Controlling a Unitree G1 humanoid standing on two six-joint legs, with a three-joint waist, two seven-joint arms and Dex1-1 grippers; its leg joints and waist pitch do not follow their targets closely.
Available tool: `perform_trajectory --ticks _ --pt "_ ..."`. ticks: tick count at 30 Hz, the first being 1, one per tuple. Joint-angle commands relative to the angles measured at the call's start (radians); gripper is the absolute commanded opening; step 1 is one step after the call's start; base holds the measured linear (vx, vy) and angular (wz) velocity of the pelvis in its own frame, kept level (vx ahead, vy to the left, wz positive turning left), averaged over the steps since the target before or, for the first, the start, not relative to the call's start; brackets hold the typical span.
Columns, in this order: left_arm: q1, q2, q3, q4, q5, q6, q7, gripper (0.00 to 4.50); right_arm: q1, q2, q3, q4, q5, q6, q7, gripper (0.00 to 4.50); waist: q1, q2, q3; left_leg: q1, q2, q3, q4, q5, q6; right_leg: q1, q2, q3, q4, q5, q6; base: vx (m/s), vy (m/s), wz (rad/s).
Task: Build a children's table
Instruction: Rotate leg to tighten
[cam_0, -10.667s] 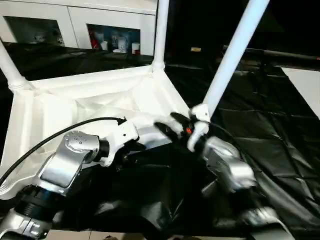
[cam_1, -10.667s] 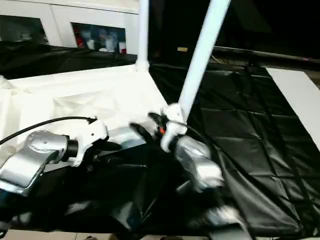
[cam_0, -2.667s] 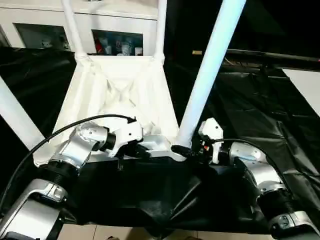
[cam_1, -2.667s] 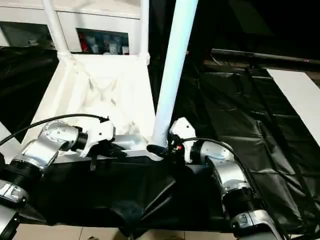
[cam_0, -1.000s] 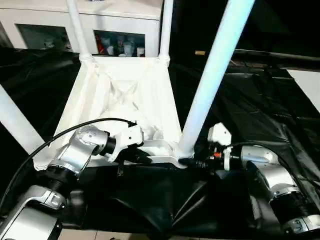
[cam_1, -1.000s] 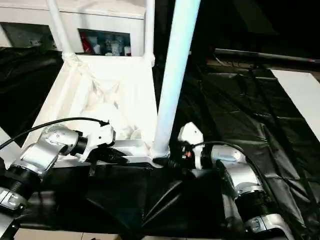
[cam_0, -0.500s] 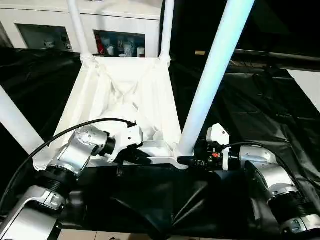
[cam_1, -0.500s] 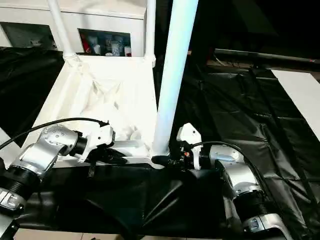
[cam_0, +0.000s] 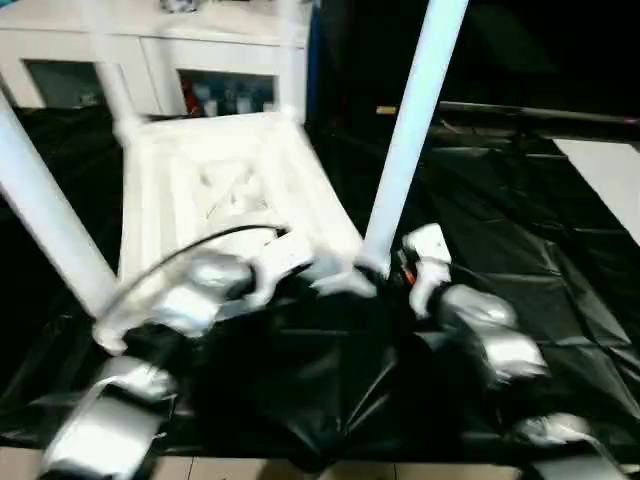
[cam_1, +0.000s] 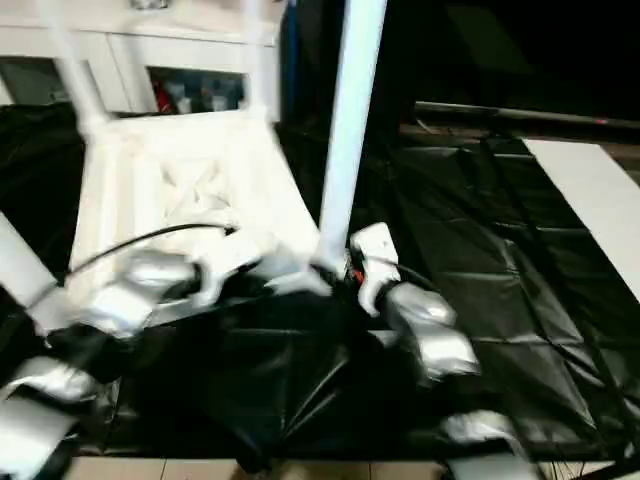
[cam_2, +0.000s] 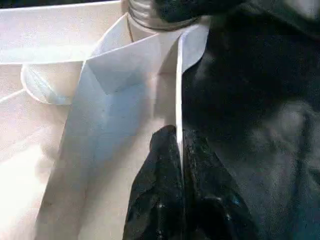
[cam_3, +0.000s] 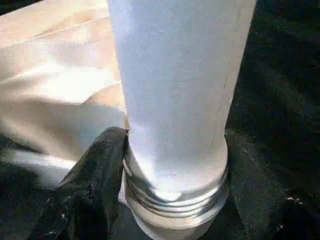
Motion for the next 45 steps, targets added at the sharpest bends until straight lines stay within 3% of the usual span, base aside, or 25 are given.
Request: perform_trajectory --ticks 1,3,6,7,8,12,15,17,20,21,25,26,28,30,33,34,37,40,43,45 --pt "0.01 -0.05 0.019 0.065 0.0 0.023 0.115 0.0 0.002 0.024 -0.008 0.06 -0.051 0.037 -0.14 2.64 -0.002 -0.007 -0.044 0.0 0.005 0.003 -0.067 -0.257 -0.009 0.033 -0.048 0.025 -0.092 -0.337 -0.155 0.0 0.0 0.0" --pt "0.006 -0.061 0.013 0.077 0.008 0.024 0.128 0.0 -0.001 0.038 0.0 0.063 -0.059 0.034 -0.151 2.64 0.0 -0.005 -0.047 -0.002 0.004 0.004 -0.065 -0.237 -0.001 0.035 -0.047 0.026 -0.088 -0.279 -0.163 0.0 0.0 0.0" --pt "-0.011 -0.088 -0.001 0.124 0.04 -0.001 0.161 0.0 -0.005 0.08 0.035 0.054 -0.069 -0.034 -0.075 2.64 0.004 -0.005 -0.049 -0.004 0.004 0.007 -0.063 -0.227 0.027 0.039 -0.048 0.026 -0.089 -0.235 -0.172 0.0 0.0 0.0" --pt "-0.01 -0.085 -0.004 0.121 0.041 -0.007 0.153 0.0 0.003 0.081 0.031 0.031 -0.051 -0.054 -0.037 3.2 0.008 -0.006 -0.048 -0.005 0.005 0.007 -0.064 -0.224 0.033 0.04 -0.048 0.025 -0.089 -0.236 -0.169 0.0 0.0 0.0" --pt "-0.007 -0.075 -0.013 0.11 0.045 -0.017 0.132 0.0 0.012 0.078 0.019 -0.007 -0.007 -0.071 0.027 3.34 0.011 -0.007 -0.049 -0.004 0.005 0.007 -0.064 -0.221 0.038 0.041 -0.049 0.025 -0.089 -0.236 -0.168 0.0 0.0 0.0" --pt "0.007 -0.048 -0.02 0.072 0.031 -0.024 0.074 0.0 0.015 0.032 0.031 -0.044 0.006 -0.075 0.1 3.66 0.01 -0.011 -0.046 -0.012 0.005 0.004 -0.068 -0.228 0.044 0.046 -0.049 0.022 -0.089 -0.262 -0.163 0.0 0.0 0.0" --pt "0.024 -0.015 -0.03 0.036 0.031 -0.037 0.019 0.0 0.021 -0.033 0.055 -0.073 0.012 -0.029 0.198 3.87 0.005 -0.011 -0.046 -0.009 0.008 0.001 -0.069 -0.253 0.041 0.043 -0.05 0.021 -0.093 -0.315 -0.156 0.0 0.0 0.0" --pt "0.048 0.025 -0.034 -0.006 0.017 -0.073 -0.07 0.0 0.039 -0.126 0.093 -0.111 -0.007 -0.034 0.332 3.87 0.004 -0.012 -0.044 -0.009 0.009 0.003 -0.068 -0.259 0.047 0.039 -0.05 0.022 -0.095 -0.312 -0.162 0.0 0.0 0.0" --pt "0.082 0.073 -0.048 -0.064 -0.019 -0.142 -0.204 0.0 0.058 -0.2 0.102 -0.147 -0.001 -0.044 0.448 3.87 0.004 -0.012 -0.045 -0.011 0.011 0.005 -0.065 -0.243 0.063 0.039 -0.051 0.025 -0.092 -0.281 -0.174 0.0 0.0 0.0" --pt "0.082 0.073 -0.048 -0.064 -0.019 -0.142 -0.204 0.0 0.058 -0.2 0.102 -0.147 -0.001 -0.044 0.448 3.87 0.004 -0.012 -0.048 -0.01 0.012 0.007 -0.064 -0.227 0.067 0.039 -0.051 0.026 -0.089 -0.253 -0.185 0.0 0.0 0.0" --pt "0.143 0.144 -0.074 -0.191 -0.113 -0.139 -0.423 0.0 0.077 -0.261 0.105 -0.184 0.007 -0.065 0.562 3.87 0.014 -0.007 -0.053 -0.006 0.017 0.011 -0.059 -0.163 0.082 0.038 -0.048 0.026 -0.071 -0.093 -0.235 0.0 0.0 0.0" --pt "0.154 0.153 -0.071 -0.221 -0.135 -0.118 -0.45 0.0 0.082 -0.273 0.11 -0.196 0.014 -0.06 0.592 3.87 0.017 -0.006 -0.055 -0.008 0.017 0.011 -0.059 -0.118 0.094 0.045 -0.045 0.024 -0.058 0.003 -0.257 0.0 0.0 0.0" --pt "0.164 0.16 -0.064 -0.257 -0.166 -0.101 -0.478 0.0 0.089 -0.284 0.123 -0.214 0.023 -0.053 0.626 3.87 0.015 -0.006 -0.054 -0.008 0.016 0.012 -0.058 -0.116 0.104 0.045 -0.044 0.022 -0.057 0.032 -0.272 0.0 0.0 0.0" --pt "0.167 0.163 -0.063 -0.268 -0.169 -0.097 -0.486 0.0 0.095 -0.294 0.135 -0.229 0.037 -0.039 0.658 3.87 0.015 -0.006 -0.053 -0.007 0.017 0.012 -0.058 -0.124 0.104 0.047 -0.045 0.022 -0.058 0.022 -0.273 0.0 0.0 0.0" --pt "0.169 0.17 -0.057 -0.279 -0.164 -0.096 -0.495 0.0 0.105 -0.315 0.166 -0.253 0.05 -0.02 0.716 3.87 0.016 -0.01 -0.049 -0.008 0.015 0.012 -0.059 -0.161 0.093 0.046 -0.049 0.023 -0.068 -0.072 -0.253 0.0 0.0 0.0" --pt "0.169 0.172 -0.054 -0.278 -0.163 -0.1 -0.499 0.0 0.104 -0.315 0.17 -0.25 0.047 -0.019 0.723 3.62 0.016 -0.011 -0.048 -0.008 0.015 0.012 -0.059 -0.171 0.085 0.044 -0.049 0.024 -0.07 -0.104 -0.244 0.0 0.0 0.0" --pt "0.171 0.18 -0.048 -0.286 -0.162 -0.098 -0.506 0.0 0.1 -0.305 0.159 -0.239 0.041 -0.021 0.733 3.49 0.015 -0.01 -0.047 -0.008 0.016 0.01 -0.061 -0.187 0.068 0.043 -0.05 0.025 -0.073 -0.149 -0.228 0.0 0.0 0.0" --pt "0.174 0.188 -0.049 -0.299 -0.171 -0.084 -0.512 0.0 0.1 -0.304 0.154 -0.241 0.044 -0.018 0.742 3.12 0.014 -0.009 -0.05 -0.007 0.015 0.01 -0.059 -0.165 0.066 0.044 -0.048 0.025 -0.067 -0.103 -0.235 0.0 0.0 0.0" --pt "0.175 0.19 -0.048 -0.299 -0.168 -0.08 -0.511 0.0 0.102 -0.307 0.157 -0.246 0.053 -0.008 0.745 3.05 0.013 -0.01 -0.051 -0.009 0.013 0.011 -0.057 -0.136 0.081 0.047 -0.046 0.024 -0.062 -0.045 -0.249 0.0 0.0 0.0" --pt "0.176 0.19 -0.046 -0.298 -0.167 -0.079 -0.512 0.0 0.103 -0.309 0.158 -0.247 0.056 -0.005 0.745 2.77 0.013 -0.012 -0.051 -0.008 0.014 0.012 -0.056 -0.138 0.084 0.046 -0.047 0.024 -0.063 -0.051 -0.25 0.0 0.0 0.0"
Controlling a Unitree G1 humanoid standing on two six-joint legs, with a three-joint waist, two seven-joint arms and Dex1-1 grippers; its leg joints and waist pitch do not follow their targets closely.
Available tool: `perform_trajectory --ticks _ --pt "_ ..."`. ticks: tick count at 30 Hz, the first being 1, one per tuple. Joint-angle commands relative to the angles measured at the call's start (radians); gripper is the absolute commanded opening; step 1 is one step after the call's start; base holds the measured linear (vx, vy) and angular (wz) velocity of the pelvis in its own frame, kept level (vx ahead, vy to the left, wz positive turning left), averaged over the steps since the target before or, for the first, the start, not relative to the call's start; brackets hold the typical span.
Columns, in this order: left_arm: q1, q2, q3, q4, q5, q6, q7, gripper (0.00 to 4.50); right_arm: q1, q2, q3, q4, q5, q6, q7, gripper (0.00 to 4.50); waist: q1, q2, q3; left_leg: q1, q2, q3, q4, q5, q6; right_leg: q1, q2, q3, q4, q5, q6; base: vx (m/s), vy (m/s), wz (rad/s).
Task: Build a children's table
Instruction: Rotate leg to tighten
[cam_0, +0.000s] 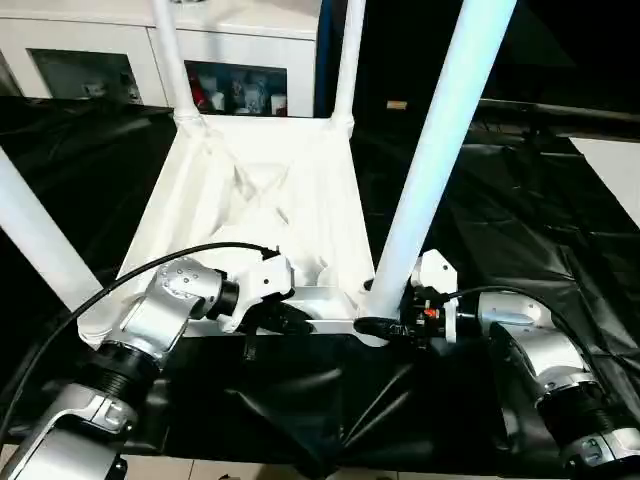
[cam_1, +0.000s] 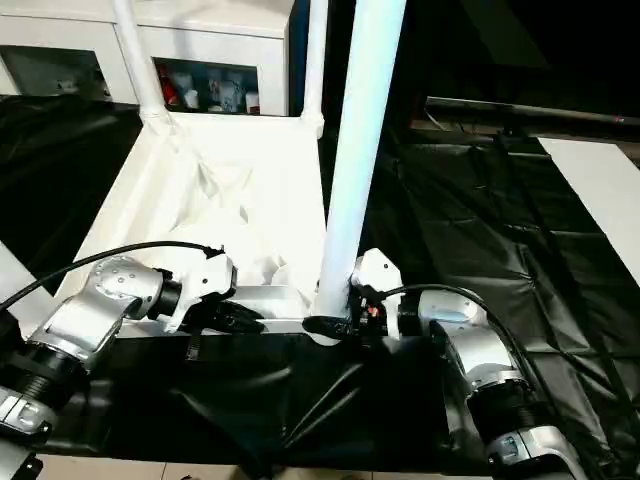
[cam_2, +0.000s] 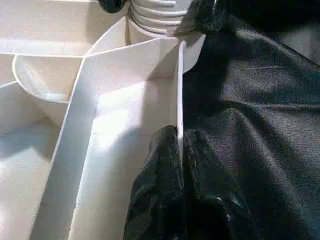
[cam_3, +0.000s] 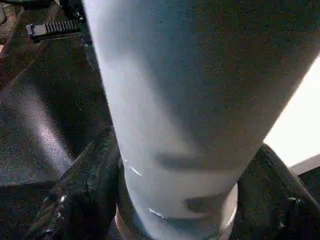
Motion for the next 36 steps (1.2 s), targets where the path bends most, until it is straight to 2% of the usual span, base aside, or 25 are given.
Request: perform_trajectory --ticks 1,5,6,7,8,9,10,11,12,13,14,17,18,21,24,26,27,28,29,31,32,34,36 --pt "0.015 -0.014 -0.018 -0.03 -0.045 -0.006 -0.065 0.0 -0.005 -0.017 -0.017 -0.009 0.005 0.014 -0.016 2.75 -0.002 -0.008 -0.053 0.002 0.013 0.01 -0.053 -0.139 0.078 0.056 -0.048 0.025 -0.062 -0.065 -0.248 0.0 0.0 0.0" --pt "0.008 -0.022 -0.012 -0.001 -0.017 -0.009 -0.022 0.0 -0.012 0.001 -0.033 0.025 -0.008 0.013 -0.072 2.7 -0.002 -0.009 -0.055 0.002 0.013 0.01 -0.052 -0.132 0.076 0.057 -0.047 0.026 -0.061 -0.06 -0.247 0.0 0.0 0.0" --pt "0.0 -0.029 -0.009 0.02 -0.001 -0.005 0.015 0.0 -0.021 0.016 -0.045 0.052 -0.02 0.004 -0.121 2.7 -0.003 -0.01 -0.054 0.002 0.012 0.011 -0.052 -0.132 0.074 0.057 -0.047 0.025 -0.062 -0.063 -0.246 0.0 0.0 0.0" --pt "-0.024 -0.059 0.011 0.087 0.032 0.002 0.127 0.0 -0.05 0.06 -0.085 0.139 -0.046 -0.009 -0.28 2.7 -0.005 -0.009 -0.053 0.002 0.012 0.011 -0.052 -0.135 0.071 0.055 -0.047 0.025 -0.062 -0.071 -0.245 0.0 0.0 0.0" --pt "-0.027 -0.063 0.014 0.096 0.036 0.003 0.141 0.0 -0.054 0.066 -0.09 0.149 -0.049 -0.01 -0.3 2.7 -0.011 -0.007 -0.044 0.002 0.008 0.011 -0.058 -0.18 0.044 0.047 -0.047 0.023 -0.074 -0.169 -0.231 0.0 0.0 0.0" --pt "-0.04 -0.083 0.026 0.128 0.043 0.011 0.198 0.0 -0.069 0.091 -0.114 0.196 -0.057 -0.008 -0.389 2.7 -0.014 -0.011 -0.047 0.003 0.008 0.006 -0.059 -0.206 0.013 0.053 -0.052 0.023 -0.077 -0.256 -0.207 -0.052 0.006 -0.05" --pt "-0.052 -0.1 0.032 0.151 0.053 0.022 0.249 0.0 -0.075 0.11 -0.127 0.221 -0.063 -0.006 -0.451 2.69 -0.016 -0.011 -0.048 0.004 0.008 0.005 -0.06 -0.22 0.001 0.051 -0.051 0.024 -0.081 -0.289 -0.189 -0.052 0.006 -0.05" --pt "-0.056 -0.106 0.034 0.159 0.055 0.026 0.265 0.0 -0.078 0.117 -0.131 0.228 -0.065 -0.004 -0.473 2.69 -0.017 -0.011 -0.046 0.006 0.009 0.006 -0.059 -0.226 0.001 0.047 -0.051 0.026 -0.083 -0.293 -0.186 0.0 0.0 0.0" --pt "-0.08 -0.141 0.044 0.2 0.069 0.052 0.352 0.0 -0.089 0.156 -0.155 0.264 -0.07 0.013 -0.592 2.69 -0.02 -0.011 -0.046 0.006 0.008 0.007 -0.059 -0.232 0.004 0.046 -0.049 0.027 -0.085 -0.291 -0.183 0.0 0.0 0.0" --pt "-0.088 -0.154 0.047 0.213 0.072 0.063 0.381 0.0 -0.093 0.17 -0.164 0.275 -0.07 0.022 -0.635 2.69 -0.022 -0.011 -0.043 0.006 0.006 0.007 -0.06 -0.237 0.002 0.042 -0.048 0.027 -0.087 -0.305 -0.178 0.0 0.0 0.0" --pt "-0.106 -0.184 0.059 0.244 0.077 0.079 0.447 0.0 -0.098 0.201 -0.176 0.287 -0.069 0.033 -0.708 2.69 -0.021 -0.009 -0.046 0.008 0.006 0.005 -0.06 -0.24 -0.002 0.045 -0.05 0.026 -0.087 -0.318 -0.173 0.0 0.0 0.0" --pt "-0.132 -0.227 0.063 0.292 0.093 0.099 0.539 0.0 -0.114 0.25 -0.183 0.316 -0.083 0.044 -0.833 2.69 -0.021 -0.011 -0.05 0.003 0.004 0.006 -0.058 -0.215 0.004 0.048 -0.047 0.027 -0.083 -0.261 -0.175 0.0 0.0 0.0" --pt "-0.143 -0.244 0.065 0.315 0.102 0.103 0.572 0.0 -0.126 0.273 -0.186 0.337 -0.088 0.041 -0.876 2.68 -0.024 -0.005 -0.049 0.004 0.004 0.007 -0.059 -0.213 0.004 0.045 -0.045 0.027 -0.084 -0.243 -0.179 0.0 0.0 0.0" --pt "-0.174 -0.285 0.059 0.39 0.135 0.1 0.657 0.0 -0.17 0.348 -0.177 0.399 -0.113 0.022 -0.977 2.68 -0.023 -0.003 -0.052 0.007 0.002 0.006 -0.057 -0.216 0.002 0.046 -0.046 0.027 -0.083 -0.226 -0.186 0.0 0.0 0.0" --pt "-0.18 -0.289 0.049 0.406 0.144 0.097 0.667 0.0 -0.184 0.372 -0.158 0.405 -0.121 0.006 -0.955 2.68 -0.022 -0.003 -0.051 0.005 0.003 0.006 -0.059 -0.23 0.013 0.048 -0.046 0.026 -0.084 -0.222 -0.183 0.0 0.0 0.0" --pt "-0.184 -0.288 0.046 0.416 0.147 0.092 0.668 0.0 -0.186 0.382 -0.153 0.39 -0.111 -0.023 -0.909 2.68 -0.022 -0.004 -0.049 0.005 0.003 0.005 -0.061 -0.249 0.016 0.047 -0.047 0.025 -0.087 -0.25 -0.178 0.0 0.0 0.0" --pt "-0.184 -0.283 0.044 0.415 0.148 0.088 0.663 0.0 -0.181 0.385 -0.162 0.374 -0.093 -0.04 -0.882 3.03 -0.021 -0.005 -0.049 0.004 0.004 0.005 -0.061 -0.253 0.018 0.048 -0.049 0.025 -0.088 -0.263 -0.174 0.0 0.0 0.0" --pt "-0.18 -0.273 0.042 0.407 0.148 0.084 0.646 0.0 -0.17 0.384 -0.171 0.341 -0.06 -0.059 -0.821 3.03 -0.02 -0.008 -0.05 0.004 0.005 0.005 -0.061 -0.252 0.023 0.048 -0.049 0.025 -0.088 -0.265 -0.171 0.0 0.0 0.0" --pt "-0.177 -0.267 0.041 0.401 0.146 0.084 0.635 0.0 -0.164 0.381 -0.173 0.322 -0.045 -0.068 -0.786 3.38 -0.018 -0.008 -0.051 0.003 0.005 0.005 -0.061 -0.25 0.029 0.05 -0.049 0.026 -0.088 -0.257 -0.17 0.0 0.0 0.0" --pt "-0.173 -0.254 0.04 0.39 0.137 0.075 0.593 0.0 -0.153 0.353 -0.154 0.289 -0.043 -0.074 -0.707 3.48 -0.019 -0.011 -0.051 -0.006 0.006 0.003 -0.062 -0.226 0.045 0.057 -0.049 0.024 -0.084 -0.223 -0.173 0.0 0.0 0.0" --pt "-0.17 -0.249 0.039 0.384 0.135 0.075 0.582 0.0 -0.15 0.343 -0.148 0.282 -0.046 -0.073 -0.691 3.6 -0.021 -0.009 -0.05 -0.009 0.005 0.001 -0.064 -0.219 0.044 0.058 -0.05 0.022 -0.083 -0.222 -0.174 0.0 0.0 0.0" --pt "-0.152 -0.22 0.023 0.357 0.131 0.034 0.488 0.0 -0.138 0.275 -0.118 0.254 -0.051 -0.059 -0.578 3.81 -0.034 -0.008 -0.051 -0.007 0.006 0.001 -0.061 -0.225 0.045 0.056 -0.049 0.021 -0.085 -0.232 -0.187 0.0 0.0 0.0" --pt "-0.152 -0.22 0.023 0.357 0.131 0.034 0.488 0.0 -0.138 0.275 -0.118 0.254 -0.051 -0.059 -0.578 3.93 -0.037 -0.01 -0.05 -0.008 0.007 0.002 -0.059 -0.222 0.053 0.055 -0.051 0.023 -0.086 -0.228 -0.196 0.0 0.0 0.0"
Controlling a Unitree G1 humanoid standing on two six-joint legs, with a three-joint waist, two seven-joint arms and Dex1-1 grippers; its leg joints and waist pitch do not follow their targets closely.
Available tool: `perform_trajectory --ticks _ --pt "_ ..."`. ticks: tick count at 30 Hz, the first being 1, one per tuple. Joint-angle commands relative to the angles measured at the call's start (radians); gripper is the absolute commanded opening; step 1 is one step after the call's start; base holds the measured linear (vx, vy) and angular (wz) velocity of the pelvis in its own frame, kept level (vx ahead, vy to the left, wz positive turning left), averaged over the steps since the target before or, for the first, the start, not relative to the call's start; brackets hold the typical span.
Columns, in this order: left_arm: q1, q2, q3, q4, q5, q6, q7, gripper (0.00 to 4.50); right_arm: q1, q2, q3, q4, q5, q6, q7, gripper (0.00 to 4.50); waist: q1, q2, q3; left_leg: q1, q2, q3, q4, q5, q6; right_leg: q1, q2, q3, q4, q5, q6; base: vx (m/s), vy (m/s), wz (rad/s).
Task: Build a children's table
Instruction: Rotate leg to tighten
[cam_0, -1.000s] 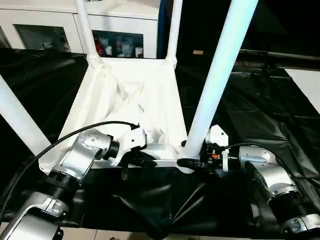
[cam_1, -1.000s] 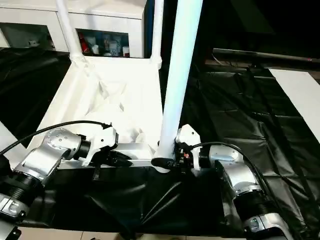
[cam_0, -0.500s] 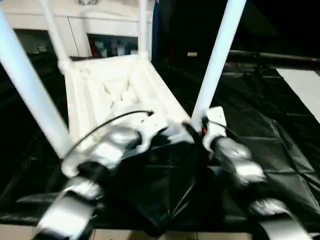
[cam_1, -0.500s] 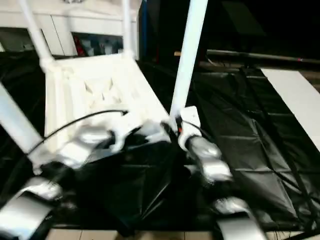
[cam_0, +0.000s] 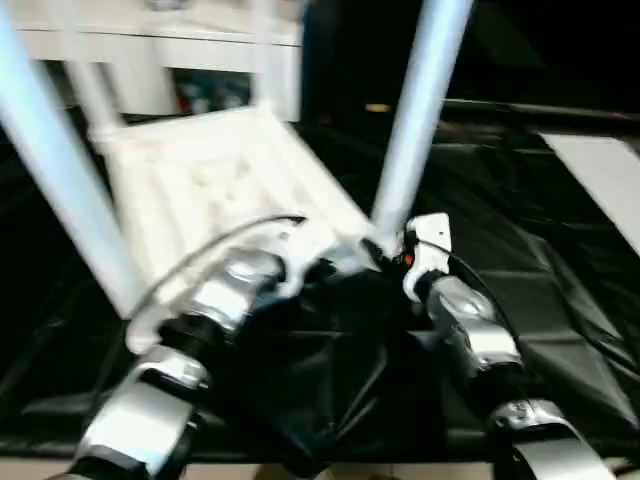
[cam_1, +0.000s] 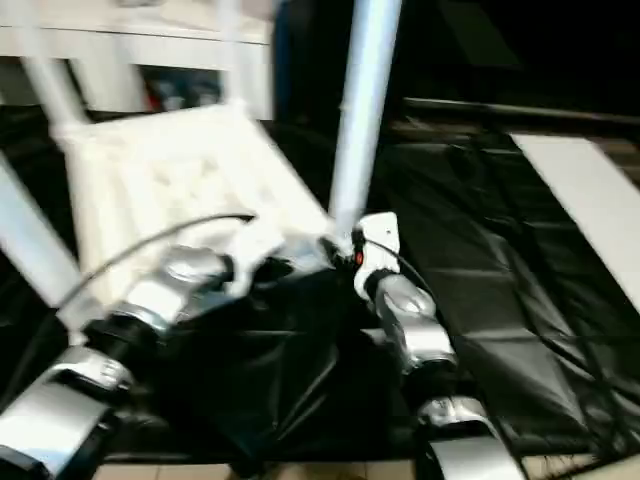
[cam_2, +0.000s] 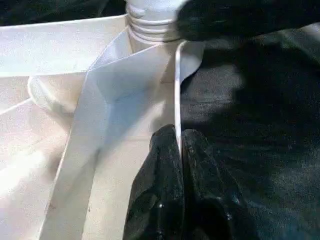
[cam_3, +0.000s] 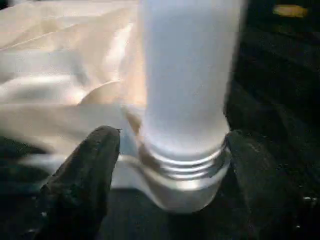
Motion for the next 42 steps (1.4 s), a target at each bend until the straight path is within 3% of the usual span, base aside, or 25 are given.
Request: perform_trajectory --ticks 1,4,7,10,19,25,26,38,40,42 --pt "0.041 0.009 -0.035 0.02 0.012 -0.005 -0.052 0.0 0.006 -0.004 0.052 -0.043 -0.003 0.009 0.089 3.93 0.012 -0.006 -0.048 -0.012 0.007 0.003 -0.06 -0.226 0.059 0.049 -0.054 0.024 -0.086 -0.236 -0.197 0.0 0.0 0.0" --pt "0.088 0.074 -0.053 -0.049 -0.04 -0.054 -0.247 0.0 0.056 -0.136 0.09 -0.113 -0.007 -0.002 0.307 3.93 0.014 -0.007 -0.05 -0.01 0.01 0.005 -0.056 -0.21 0.079 0.052 -0.052 0.025 -0.081 -0.184 -0.222 0.0 0.0 0.0" --pt "0.131 0.129 -0.078 -0.129 -0.087 -0.077 -0.406 0.0 0.079 -0.186 0.082 -0.155 0.008 -0.007 0.387 3.93 0.016 -0.003 -0.051 -0.007 0.015 0.007 -0.057 -0.201 0.085 0.049 -0.053 0.026 -0.076 -0.143 -0.248 0.0 0.0 0.0" --pt "0.154 0.168 -0.083 -0.186 -0.103 -0.069 -0.468 0.0 0.098 -0.232 0.101 -0.196 0.02 0.012 0.462 3.93 0.026 -0.001 -0.051 -0.002 0.018 0.011 -0.056 -0.183 0.089 0.047 -0.051 0.026 -0.07 -0.095 -0.264 0.0 0.0 0.0" --pt "0.175 0.204 -0.069 -0.247 -0.122 -0.058 -0.523 0.0 0.136 -0.259 0.148 -0.273 0.04 0.057 0.578 3.93 0.042 -0.002 -0.048 0.001 0.017 0.011 -0.06 -0.192 0.068 0.047 -0.051 0.027 -0.071 -0.127 -0.243 0.0 0.0 0.0" --pt "0.184 0.214 -0.068 -0.272 -0.124 -0.045 -0.53 0.0 0.139 -0.251 0.139 -0.286 0.053 0.06 0.599 3.47 0.043 -0.002 -0.051 0.0 0.014 0.011 -0.058 -0.172 0.065 0.049 -0.05 0.026 -0.067 -0.096 -0.243 0.0 0.0 0.0" --pt "0.186 0.214 -0.068 -0.275 -0.124 -0.043 -0.531 0.0 0.14 -0.253 0.139 -0.288 0.054 0.063 0.6 3.22 0.044 -0.002 -0.051 0.0 0.015 0.011 -0.058 -0.17 0.066 0.05 -0.05 0.026 -0.066 -0.091 -0.243 0.0 0.0 0.0" --pt "0.194 0.213 -0.067 -0.266 -0.105 -0.011 -0.495 0.0 0.151 -0.232 0.127 -0.252 0.043 0.081 0.554 2.67 0.045 -0.004 -0.052 0.0 0.013 0.012 -0.055 -0.148 0.073 0.051 -0.05 0.026 -0.064 -0.074 -0.249 0.0 0.0 0.0" --pt "0.183 0.195 -0.056 -0.24 -0.094 0.001 -0.443 0.0 0.14 -0.208 0.109 -0.209 0.025 0.071 0.475 2.65 0.044 -0.003 -0.049 0.001 0.013 0.012 -0.056 -0.162 0.065 0.049 -0.05 0.026 -0.067 -0.104 -0.244 0.0 0.0 0.0" --pt "0.174 0.18 -0.048 -0.221 -0.087 0.007 -0.404 0.0 0.129 -0.187 0.092 -0.176 0.018 0.066 0.412 2.65 0.038 -0.005 -0.041 0.002 0.011 0.01 -0.062 -0.233 0.035 0.042 -0.05 0.025 -0.081 -0.245 -0.215 0.0 0.0 0.0"
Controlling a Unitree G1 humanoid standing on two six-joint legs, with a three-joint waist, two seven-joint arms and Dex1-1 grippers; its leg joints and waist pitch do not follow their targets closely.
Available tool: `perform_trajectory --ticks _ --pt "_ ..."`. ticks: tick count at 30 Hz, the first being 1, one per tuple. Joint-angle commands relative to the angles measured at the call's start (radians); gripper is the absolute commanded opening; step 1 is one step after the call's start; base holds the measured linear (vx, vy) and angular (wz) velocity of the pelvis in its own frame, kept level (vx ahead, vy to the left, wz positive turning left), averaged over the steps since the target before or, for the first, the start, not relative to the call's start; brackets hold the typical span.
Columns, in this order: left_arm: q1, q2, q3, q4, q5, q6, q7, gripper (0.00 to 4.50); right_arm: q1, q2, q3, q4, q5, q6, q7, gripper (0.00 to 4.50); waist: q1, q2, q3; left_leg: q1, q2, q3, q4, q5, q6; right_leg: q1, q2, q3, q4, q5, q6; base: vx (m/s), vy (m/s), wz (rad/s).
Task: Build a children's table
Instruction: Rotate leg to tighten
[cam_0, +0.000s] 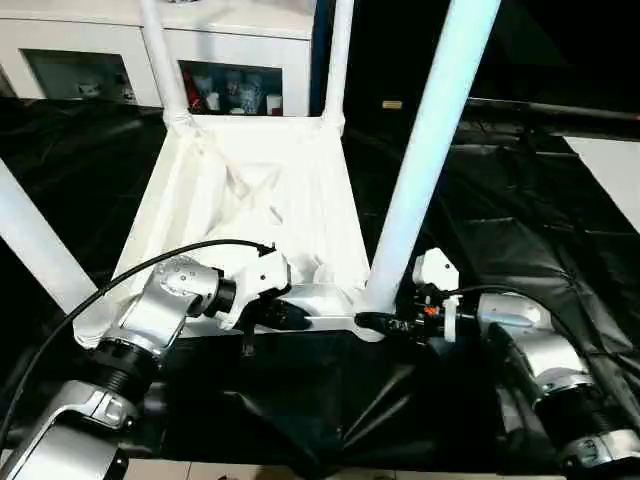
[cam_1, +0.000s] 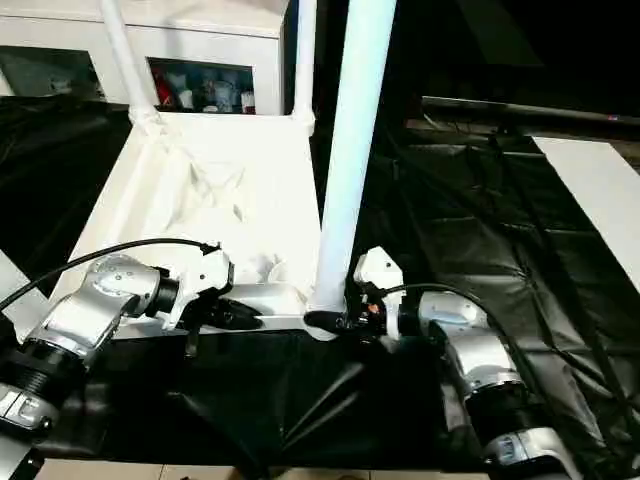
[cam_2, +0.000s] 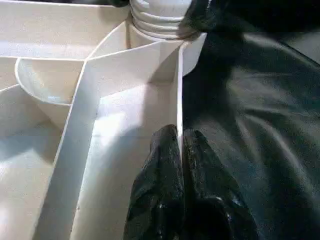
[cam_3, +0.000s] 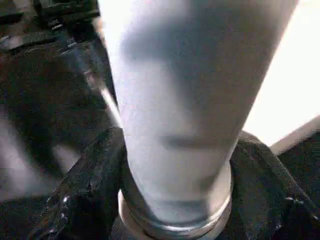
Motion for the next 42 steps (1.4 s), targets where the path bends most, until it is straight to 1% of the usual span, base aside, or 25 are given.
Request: perform_trajectory --ticks 1,2,3,5,6,10,11,14,16,17,18,19,21,22,24,26,28,29,31,33,34,36,38,39,42 --pt "0.001 -0.034 -0.011 0.058 0.028 0.029 0.078 0.0 -0.02 0.025 -0.038 0.078 -0.035 0.007 -0.142 2.65 -0.004 -0.006 -0.041 0.002 0.01 0.005 -0.063 -0.271 0.016 0.041 -0.051 0.023 -0.088 -0.341 -0.186 0.0 0.0 0.0" --pt "-0.019 -0.06 -0.002 0.093 0.043 0.037 0.146 0.0 -0.039 0.055 -0.055 0.128 -0.055 0.014 -0.251 2.64 -0.007 -0.007 -0.04 0.002 0.01 0.004 -0.063 -0.283 0.012 0.038 -0.051 0.024 -0.091 -0.376 -0.173 0.0 0.0 0.0" --pt "-0.019 -0.061 -0.002 0.093 0.043 0.037 0.146 0.0 -0.039 0.056 -0.055 0.129 -0.055 0.014 -0.252 2.64 -0.011 -0.005 -0.039 0.003 0.007 0.001 -0.064 -0.299 -0.003 0.033 -0.051 0.023 -0.095 -0.424 -0.155 0.0 0.0 0.0" --pt "-0.068 -0.133 0.037 0.168 0.053 0.076 0.313 0.0 -0.07 0.12 -0.074 0.191 -0.089 0.054 -0.456 2.64 -0.018 -0.007 -0.04 0.001 0.004 -0.002 -0.065 -0.3 -0.018 0.035 -0.05 0.021 -0.097 -0.463 -0.132 -0.025 0.001 -0.02" --pt "-0.08 -0.151 0.045 0.184 0.056 0.09 0.352 0.0 -0.077 0.139 -0.081 0.201 -0.092 0.064 -0.502 2.64 -0.02 -0.007 -0.04 0.006 0.003 0.0 -0.062 -0.311 -0.017 0.027 -0.049 0.023 -0.103 -0.478 -0.125 0.0 0.0 0.0" --pt "-0.126 -0.209 0.064 0.252 0.076 0.108 0.509 0.0 -0.113 0.22 -0.098 0.247 -0.113 0.085 -0.693 2.63 -0.021 -0.005 -0.043 0.002 0.003 -0.001 -0.062 -0.305 -0.007 0.028 -0.048 0.024 -0.102 -0.443 -0.125 0.0 0.0 0.0" --pt "-0.141 -0.227 0.064 0.278 0.087 0.103 0.555 0.0 -0.13 0.253 -0.103 0.271 -0.12 0.089 -0.754 2.63 -0.022 -0.003 -0.044 0.003 0.002 -0.001 -0.063 -0.309 -0.008 0.025 -0.047 0.024 -0.102 -0.431 -0.128 0.0 0.0 0.0" --pt "-0.157 -0.246 0.056 0.307 0.105 0.095 0.601 0.0 -0.158 0.305 -0.104 0.297 -0.116 0.078 -0.793 2.63 -0.021 -0.002 -0.046 0.004 0.003 -0.002 -0.063 -0.316 -0.007 0.027 -0.048 0.024 -0.1 -0.399 -0.131 0.0 0.0 0.0" --pt "-0.168 -0.254 0.05 0.332 0.12 0.081 0.614 0.0 -0.175 0.334 -0.094 0.309 -0.111 0.052 -0.761 2.63 -0.022 -0.003 -0.046 -0.004 0.001 -0.001 -0.064 -0.3 0.005 0.032 -0.047 0.023 -0.097 -0.361 -0.137 0.0 0.0 0.0" --pt "-0.169 -0.253 0.047 0.335 0.123 0.076 0.61 0.0 -0.174 0.341 -0.096 0.3 -0.099 0.04 -0.736 2.63 -0.021 -0.002 -0.047 -0.002 0.002 -0.001 -0.063 -0.297 0.006 0.032 -0.048 0.024 -0.096 -0.356 -0.139 0.0 0.0 0.0" --pt "-0.166 -0.25 0.044 0.329 0.123 0.077 0.599 0.0 -0.165 0.349 -0.1 0.272 -0.073 0.029 -0.688 2.63 -0.02 -0.005 -0.047 -0.001 0.003 0.001 -0.063 -0.301 0.014 0.032 -0.048 0.026 -0.096 -0.346 -0.142 0.0 0.0 0.0" --pt "-0.165 -0.248 0.043 0.327 0.123 0.076 0.595 0.0 -0.162 0.349 -0.101 0.266 -0.069 0.027 -0.678 3.19 -0.017 -0.003 -0.048 -0.002 0.004 0.001 -0.063 -0.287 0.018 0.034 -0.049 0.026 -0.094 -0.327 -0.149 0.0 0.0 0.0" --pt "-0.157 -0.238 0.038 0.314 0.115 0.065 0.555 0.0 -0.147 0.343 -0.088 0.223 -0.056 0.004 -0.606 3.33 -0.016 -0.003 -0.046 -0.005 0.004 0.002 -0.064 -0.289 0.026 0.035 -0.049 0.025 -0.095 -0.322 -0.152 0.0 0.0 0.0" --pt "-0.152 -0.231 0.037 0.305 0.11 0.065 0.535 0.0 -0.143 0.331 -0.086 0.21 -0.054 0.003 -0.586 3.39 -0.02 -0.007 -0.048 -0.012 0.004 -0.001 -0.066 -0.279 0.027 0.043 -0.049 0.024 -0.093 -0.317 -0.148 0.0 0.0 0.0" --pt "-0.148 -0.223 0.037 0.301 0.105 0.063 0.516 0.0 -0.142 0.315 -0.092 0.2 -0.044 0.004 -0.564 3.62 -0.028 -0.005 -0.049 -0.018 0.004 -0.005 -0.068 -0.265 0.024 0.048 -0.05 0.02 -0.088 -0.309 -0.15 0.0 0.0 0.0" --pt "-0.144 -0.215 0.036 0.296 0.1 0.064 0.495 0.0 -0.142 0.3 -0.094 0.191 -0.035 0.001 -0.536 3.79 -0.037 -0.005 -0.05 -0.015 0.004 -0.004 -0.066 -0.272 0.028 0.044 -0.05 0.021 -0.09 -0.303 -0.163 0.0 0.0 0.0" --pt "-0.12 -0.192 0.041 0.251 0.063 0.071 0.389 0.0 -0.137 0.226 -0.081 0.165 -0.031 0.004 -0.421 3.89 -0.035 -0.006 -0.049 -0.009 0.007 -0.001 -0.062 -0.269 0.041 0.042 -0.05 0.023 -0.092 -0.292 -0.184 0.0 0.0 0.0" --pt "-0.107 -0.179 0.035 0.227 0.046 0.053 0.325 0.0 -0.131 0.192 -0.07 0.154 -0.033 0.001 -0.368 3.89 -0.033 -0.005 -0.05 -0.01 0.007 0.0 -0.061 -0.261 0.047 0.044 -0.05 0.024 -0.091 -0.279 -0.19 0.0 0.0 0.0" --pt "-0.088 -0.146 0.018 0.186 0.03 0.048 0.225 0.0 -0.113 0.121 -0.048 0.133 -0.039 -0.018 -0.247 3.89 -0.033 -0.006 -0.052 -0.012 0.009 0.005 -0.057 -0.222 0.066 0.044 -0.049 0.025 -0.084 -0.202 -0.216 0.0 0.0 0.0" --pt "-0.083 -0.138 0.011 0.178 0.027 0.032 0.197 0.0 -0.109 0.109 -0.048 0.126 -0.041 -0.023 -0.227 3.89 -0.031 -0.007 -0.054 -0.012 0.008 0.006 -0.055 -0.201 0.074 0.046 -0.049 0.025 -0.08 -0.169 -0.228 0.0 0.0 0.0" --pt "-0.077 -0.125 0.002 0.166 0.021 0.02 0.159 0.0 -0.103 0.091 -0.048 0.118 -0.045 -0.03 -0.202 3.89 -0.024 -0.006 -0.055 -0.012 0.009 0.006 -0.055 -0.169 0.08 0.049 -0.049 0.024 -0.075 -0.123 -0.242 0.0 0.0 0.0" --pt "-0.062 -0.092 -0.013 0.132 0.012 -0.001 0.089 0.0 -0.088 0.043 -0.044 0.091 -0.042 -0.03 -0.124 3.89 -0.017 -0.006 -0.057 -0.012 0.01 0.008 -0.052 -0.144 0.092 0.051 -0.047 0.025 -0.069 -0.07 -0.252 0.0 0.0 0.0" --pt "-0.051 -0.07 -0.019 0.102 0.002 0.014 0.049 0.0 -0.076 0.016 -0.035 0.066 -0.033 -0.02 -0.073 3.89 -0.014 -0.003 -0.057 -0.01 0.013 0.009 -0.052 -0.127 0.103 0.049 -0.047 0.023 -0.063 -0.024 -0.267 0.0 0.0 0.0" --pt "-0.04 -0.055 -0.024 0.078 -0.01 0.019 0.014 0.0 -0.068 0.001 -0.027 0.049 -0.025 -0.014 -0.042 3.89 -0.011 -0.001 -0.056 -0.006 0.014 0.011 -0.052 -0.135 0.105 0.045 -0.047 0.023 -0.064 -0.025 -0.273 0.0 0.0 0.0" --pt "-0.013 -0.018 -0.033 0.02 -0.029 0.036 -0.059 0.0 -0.045 -0.033 -0.003 0.005 -0.007 -0.001 0.03 3.89 -0.003 0.0 -0.055 -0.005 0.016 0.011 -0.052 -0.135 0.104 0.047 -0.048 0.024 -0.06 -0.007 -0.28 0.0 0.0 0.0"
